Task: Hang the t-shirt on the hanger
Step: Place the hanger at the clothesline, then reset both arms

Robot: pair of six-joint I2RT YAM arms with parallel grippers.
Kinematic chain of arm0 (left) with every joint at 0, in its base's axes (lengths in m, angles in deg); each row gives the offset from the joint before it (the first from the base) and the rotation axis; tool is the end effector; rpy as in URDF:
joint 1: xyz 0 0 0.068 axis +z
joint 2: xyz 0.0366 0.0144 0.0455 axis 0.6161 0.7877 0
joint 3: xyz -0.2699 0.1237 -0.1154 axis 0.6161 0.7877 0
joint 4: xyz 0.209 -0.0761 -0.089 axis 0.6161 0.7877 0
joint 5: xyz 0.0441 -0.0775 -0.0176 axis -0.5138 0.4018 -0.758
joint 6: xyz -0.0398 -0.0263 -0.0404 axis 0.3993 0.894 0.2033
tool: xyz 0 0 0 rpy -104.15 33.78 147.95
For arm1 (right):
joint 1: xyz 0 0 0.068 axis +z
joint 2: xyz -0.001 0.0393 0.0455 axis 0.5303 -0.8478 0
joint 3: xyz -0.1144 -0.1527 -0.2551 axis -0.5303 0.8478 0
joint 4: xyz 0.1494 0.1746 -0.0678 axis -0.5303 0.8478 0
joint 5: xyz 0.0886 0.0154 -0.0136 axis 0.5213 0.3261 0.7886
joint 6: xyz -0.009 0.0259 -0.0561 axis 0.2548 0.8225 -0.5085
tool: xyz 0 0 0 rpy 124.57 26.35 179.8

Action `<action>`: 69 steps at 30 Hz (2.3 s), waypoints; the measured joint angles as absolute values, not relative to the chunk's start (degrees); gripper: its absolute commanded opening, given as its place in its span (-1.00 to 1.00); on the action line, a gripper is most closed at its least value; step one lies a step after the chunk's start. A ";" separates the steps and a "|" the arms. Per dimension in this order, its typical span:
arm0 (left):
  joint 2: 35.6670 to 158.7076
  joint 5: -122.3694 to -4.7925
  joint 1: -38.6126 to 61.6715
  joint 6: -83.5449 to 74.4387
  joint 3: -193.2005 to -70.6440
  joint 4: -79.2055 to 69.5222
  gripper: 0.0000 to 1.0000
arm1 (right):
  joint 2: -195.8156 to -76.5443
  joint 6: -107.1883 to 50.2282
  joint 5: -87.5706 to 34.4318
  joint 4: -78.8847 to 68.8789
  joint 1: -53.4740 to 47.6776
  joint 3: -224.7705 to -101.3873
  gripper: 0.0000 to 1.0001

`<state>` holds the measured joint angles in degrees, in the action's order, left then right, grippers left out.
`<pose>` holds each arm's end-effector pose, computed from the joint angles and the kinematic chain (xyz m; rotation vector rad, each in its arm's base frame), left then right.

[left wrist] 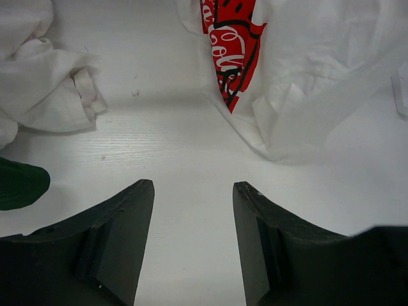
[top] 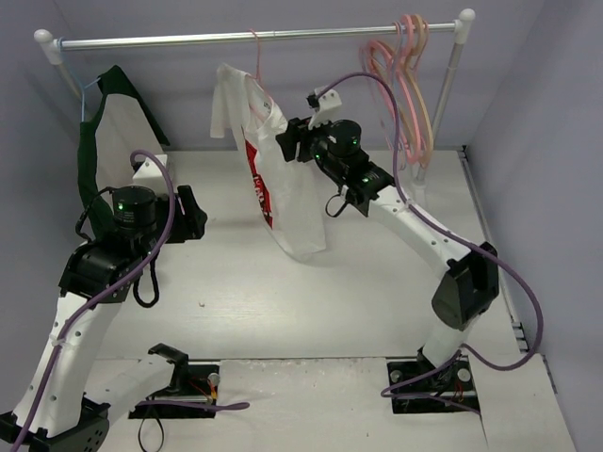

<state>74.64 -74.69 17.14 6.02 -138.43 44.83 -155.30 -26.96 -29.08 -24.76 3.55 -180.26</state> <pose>0.1114 -0.0400 0.4668 -0.0550 1.9758 -0.4456 0.3402 0.2485 0.4755 -0.4045 1.3418 0.7017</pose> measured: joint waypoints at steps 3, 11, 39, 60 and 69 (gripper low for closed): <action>74.51 -74.65 17.14 6.02 -138.01 44.75 0.04 | -149.77 -28.57 -29.98 -23.84 2.19 -175.85 0.26; 74.64 -74.67 17.14 5.98 -137.82 44.81 0.06 | -132.79 -34.17 -32.28 -17.17 -0.50 -168.87 0.84; 54.88 -92.29 17.14 -0.71 -119.76 51.24 0.55 | -88.05 -26.15 -54.68 10.32 -0.50 -139.17 1.00; 56.57 -90.76 17.14 4.95 -114.14 51.08 0.56 | -84.62 -25.93 -55.31 13.19 -0.50 -137.55 1.00; 52.52 -89.40 17.14 6.67 -111.37 50.10 0.55 | -83.90 -27.02 -54.88 13.28 -0.50 -137.55 1.00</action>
